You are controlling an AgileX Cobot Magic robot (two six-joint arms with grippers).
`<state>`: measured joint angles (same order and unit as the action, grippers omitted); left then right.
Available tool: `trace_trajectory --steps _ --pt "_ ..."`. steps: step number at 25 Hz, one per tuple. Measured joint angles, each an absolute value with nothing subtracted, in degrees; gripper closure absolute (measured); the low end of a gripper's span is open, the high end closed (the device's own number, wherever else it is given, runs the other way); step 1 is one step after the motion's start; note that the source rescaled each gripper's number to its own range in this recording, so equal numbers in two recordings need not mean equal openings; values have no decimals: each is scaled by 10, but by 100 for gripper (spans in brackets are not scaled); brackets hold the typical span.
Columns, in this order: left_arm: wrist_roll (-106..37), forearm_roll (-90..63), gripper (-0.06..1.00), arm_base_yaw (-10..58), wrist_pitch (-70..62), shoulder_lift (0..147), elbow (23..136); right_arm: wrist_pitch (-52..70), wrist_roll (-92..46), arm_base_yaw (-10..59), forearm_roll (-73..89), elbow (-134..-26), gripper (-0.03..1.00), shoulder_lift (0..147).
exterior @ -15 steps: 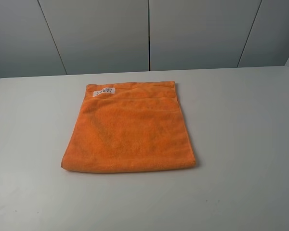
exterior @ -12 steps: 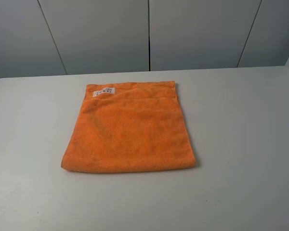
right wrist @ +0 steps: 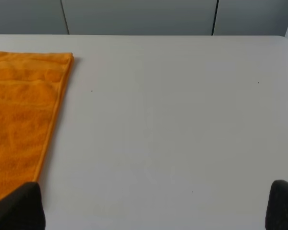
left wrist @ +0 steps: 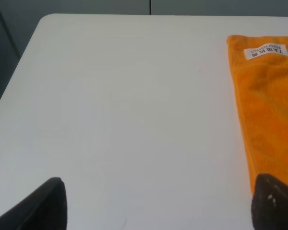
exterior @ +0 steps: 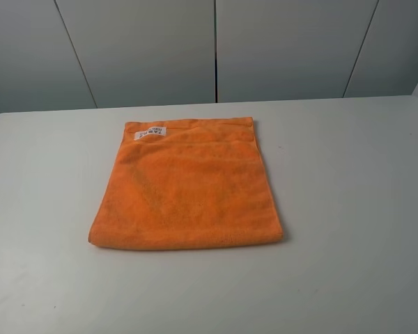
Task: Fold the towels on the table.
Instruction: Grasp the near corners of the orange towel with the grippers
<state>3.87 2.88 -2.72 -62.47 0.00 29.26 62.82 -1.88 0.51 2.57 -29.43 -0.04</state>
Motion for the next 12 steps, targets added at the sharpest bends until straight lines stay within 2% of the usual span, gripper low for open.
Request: trace_trajectory --steps 12 --pt "39 30 -6 -25 -625 0 293 628 -19 17 48 -294 -3 0"
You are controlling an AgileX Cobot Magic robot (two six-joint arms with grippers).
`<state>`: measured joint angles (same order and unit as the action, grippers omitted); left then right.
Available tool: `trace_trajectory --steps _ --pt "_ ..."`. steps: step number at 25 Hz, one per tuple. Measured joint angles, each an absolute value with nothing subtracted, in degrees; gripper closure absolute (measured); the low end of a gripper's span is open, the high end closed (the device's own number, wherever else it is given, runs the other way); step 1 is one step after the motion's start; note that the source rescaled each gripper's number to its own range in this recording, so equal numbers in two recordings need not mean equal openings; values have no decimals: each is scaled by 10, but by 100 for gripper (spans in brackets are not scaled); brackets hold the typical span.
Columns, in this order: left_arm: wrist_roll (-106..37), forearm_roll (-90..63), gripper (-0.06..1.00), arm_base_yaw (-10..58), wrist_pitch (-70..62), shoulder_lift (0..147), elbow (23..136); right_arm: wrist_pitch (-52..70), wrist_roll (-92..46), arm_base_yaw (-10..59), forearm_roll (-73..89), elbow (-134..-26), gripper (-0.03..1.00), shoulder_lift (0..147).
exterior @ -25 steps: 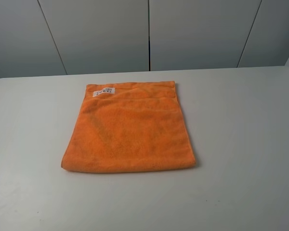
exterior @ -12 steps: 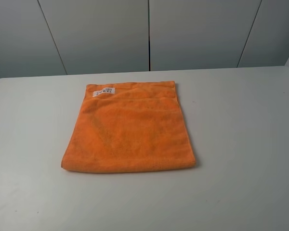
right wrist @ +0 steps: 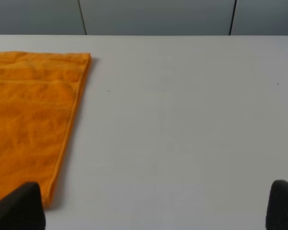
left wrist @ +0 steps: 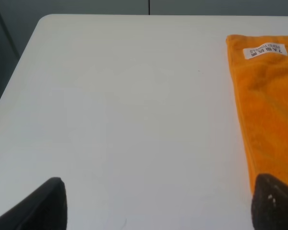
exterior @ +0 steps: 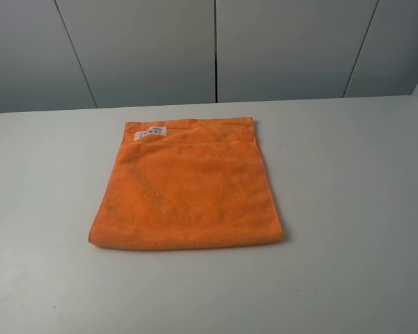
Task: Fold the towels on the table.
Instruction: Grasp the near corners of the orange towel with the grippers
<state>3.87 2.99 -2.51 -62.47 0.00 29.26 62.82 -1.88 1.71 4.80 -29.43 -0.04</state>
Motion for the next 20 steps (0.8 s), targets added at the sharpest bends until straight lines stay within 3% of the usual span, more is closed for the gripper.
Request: trace_trajectory --steps 20 --pt "-21 37 -6 -23 -624 32 299 625 -43 18 53 -296 -3 15"
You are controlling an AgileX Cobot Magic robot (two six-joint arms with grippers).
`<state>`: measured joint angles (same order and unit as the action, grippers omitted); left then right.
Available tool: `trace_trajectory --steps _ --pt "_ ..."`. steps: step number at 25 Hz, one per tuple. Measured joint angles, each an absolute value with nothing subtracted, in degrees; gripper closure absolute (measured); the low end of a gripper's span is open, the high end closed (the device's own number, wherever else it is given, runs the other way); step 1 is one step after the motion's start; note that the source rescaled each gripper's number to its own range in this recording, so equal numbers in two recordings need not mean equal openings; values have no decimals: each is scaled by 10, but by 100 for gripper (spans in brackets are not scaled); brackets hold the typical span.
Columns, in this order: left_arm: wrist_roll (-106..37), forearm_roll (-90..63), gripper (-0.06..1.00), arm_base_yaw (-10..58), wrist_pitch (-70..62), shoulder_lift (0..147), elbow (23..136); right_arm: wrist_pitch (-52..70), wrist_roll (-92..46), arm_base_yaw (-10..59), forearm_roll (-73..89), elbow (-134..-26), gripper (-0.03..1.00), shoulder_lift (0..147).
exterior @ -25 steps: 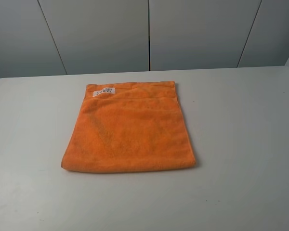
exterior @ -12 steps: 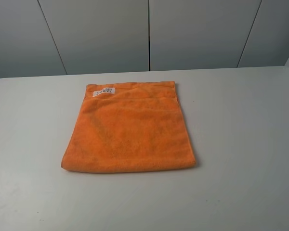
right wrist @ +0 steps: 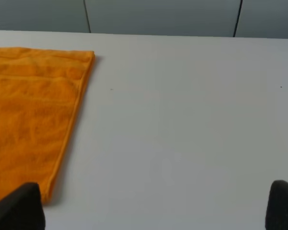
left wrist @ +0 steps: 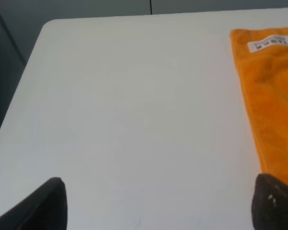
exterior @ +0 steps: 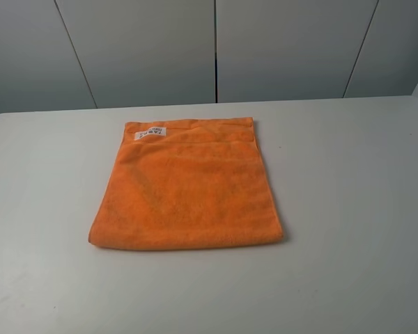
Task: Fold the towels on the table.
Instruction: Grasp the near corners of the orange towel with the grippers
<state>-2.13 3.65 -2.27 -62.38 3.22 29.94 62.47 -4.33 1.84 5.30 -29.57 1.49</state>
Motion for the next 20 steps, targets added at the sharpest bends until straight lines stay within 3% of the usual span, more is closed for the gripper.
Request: trace_trajectory --steps 13,20 --pt "-57 141 -6 94 -634 373 383 601 -182 104 59 -360 -3 338" --pt "-90 192 -6 239 -632 552 385 573 -315 172 118 -361 -3 503"
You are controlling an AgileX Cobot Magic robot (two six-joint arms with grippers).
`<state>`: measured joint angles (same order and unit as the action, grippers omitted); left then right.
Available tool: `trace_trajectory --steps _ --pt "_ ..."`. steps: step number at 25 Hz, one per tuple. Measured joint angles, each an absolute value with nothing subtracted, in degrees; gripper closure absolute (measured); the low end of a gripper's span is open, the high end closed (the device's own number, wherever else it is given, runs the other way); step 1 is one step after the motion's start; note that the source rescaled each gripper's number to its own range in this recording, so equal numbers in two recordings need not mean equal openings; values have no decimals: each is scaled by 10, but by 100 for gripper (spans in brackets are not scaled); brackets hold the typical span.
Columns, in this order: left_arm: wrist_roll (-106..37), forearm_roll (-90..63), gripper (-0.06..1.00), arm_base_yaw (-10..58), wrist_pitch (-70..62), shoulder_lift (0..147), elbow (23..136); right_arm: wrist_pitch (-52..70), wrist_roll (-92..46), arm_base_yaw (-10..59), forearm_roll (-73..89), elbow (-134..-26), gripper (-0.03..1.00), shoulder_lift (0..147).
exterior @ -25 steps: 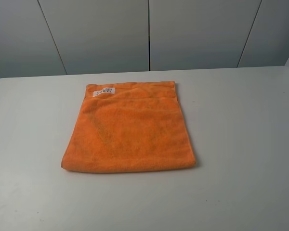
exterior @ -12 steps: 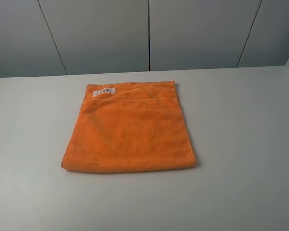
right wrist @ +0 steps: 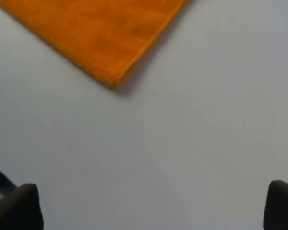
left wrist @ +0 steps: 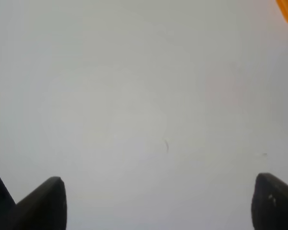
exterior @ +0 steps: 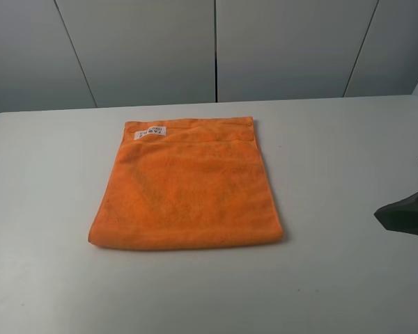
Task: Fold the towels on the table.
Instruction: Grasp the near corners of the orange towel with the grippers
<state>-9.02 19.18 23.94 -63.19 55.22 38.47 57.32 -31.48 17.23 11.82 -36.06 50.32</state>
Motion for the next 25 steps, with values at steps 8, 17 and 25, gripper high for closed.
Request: trace_trajectory --steps 8,17,25 --pt "-172 208 -6 378 -598 704 385 520 -366 345 64 -362 -3 676" --pt "-237 195 -6 384 -499 791 385 488 -369 506 -32 -396 -3 804" --pt "-297 194 -6 384 -465 861 385 493 -373 539 -127 -472 -3 916"
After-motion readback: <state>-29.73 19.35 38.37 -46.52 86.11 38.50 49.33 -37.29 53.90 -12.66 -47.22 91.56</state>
